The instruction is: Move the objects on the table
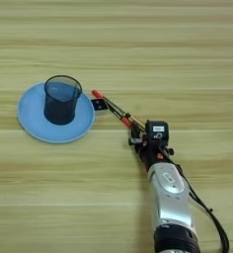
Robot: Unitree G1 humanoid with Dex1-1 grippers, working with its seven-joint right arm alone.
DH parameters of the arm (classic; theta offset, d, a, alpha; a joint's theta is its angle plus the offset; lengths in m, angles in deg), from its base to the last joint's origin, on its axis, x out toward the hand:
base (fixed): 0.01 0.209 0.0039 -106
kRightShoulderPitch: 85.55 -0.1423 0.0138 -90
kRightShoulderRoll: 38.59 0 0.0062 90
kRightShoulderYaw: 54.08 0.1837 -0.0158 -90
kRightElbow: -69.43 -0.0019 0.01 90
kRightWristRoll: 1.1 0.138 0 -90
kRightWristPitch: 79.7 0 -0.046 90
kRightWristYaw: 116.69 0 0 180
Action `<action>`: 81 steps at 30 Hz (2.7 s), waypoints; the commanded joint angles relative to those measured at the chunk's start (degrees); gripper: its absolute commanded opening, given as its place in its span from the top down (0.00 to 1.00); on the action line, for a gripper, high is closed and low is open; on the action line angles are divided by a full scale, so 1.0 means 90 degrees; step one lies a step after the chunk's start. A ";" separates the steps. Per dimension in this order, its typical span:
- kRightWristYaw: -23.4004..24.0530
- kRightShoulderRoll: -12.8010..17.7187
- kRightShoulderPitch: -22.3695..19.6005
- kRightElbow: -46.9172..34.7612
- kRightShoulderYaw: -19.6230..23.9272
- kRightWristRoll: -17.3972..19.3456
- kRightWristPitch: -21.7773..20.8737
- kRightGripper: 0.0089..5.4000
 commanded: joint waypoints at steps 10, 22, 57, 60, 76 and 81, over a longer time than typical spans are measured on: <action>-0.0019 0.0101 -0.0081 -0.0105 -0.0067 0.0030 0.0118 0.92; 0.0325 0.0317 -0.0160 0.0196 0.0126 -0.0003 0.0173 0.92; 0.0652 0.0583 0.0428 -0.1487 0.0268 -0.0102 0.0385 0.41; 0.0696 0.0565 0.0574 -0.2012 0.0274 -0.0159 0.0486 0.33; 0.0389 0.0459 0.0509 -0.2938 -0.0085 -0.0224 0.0905 0.01; 0.0179 0.0367 0.0206 -0.2713 -0.0345 -0.0255 0.0915 0.01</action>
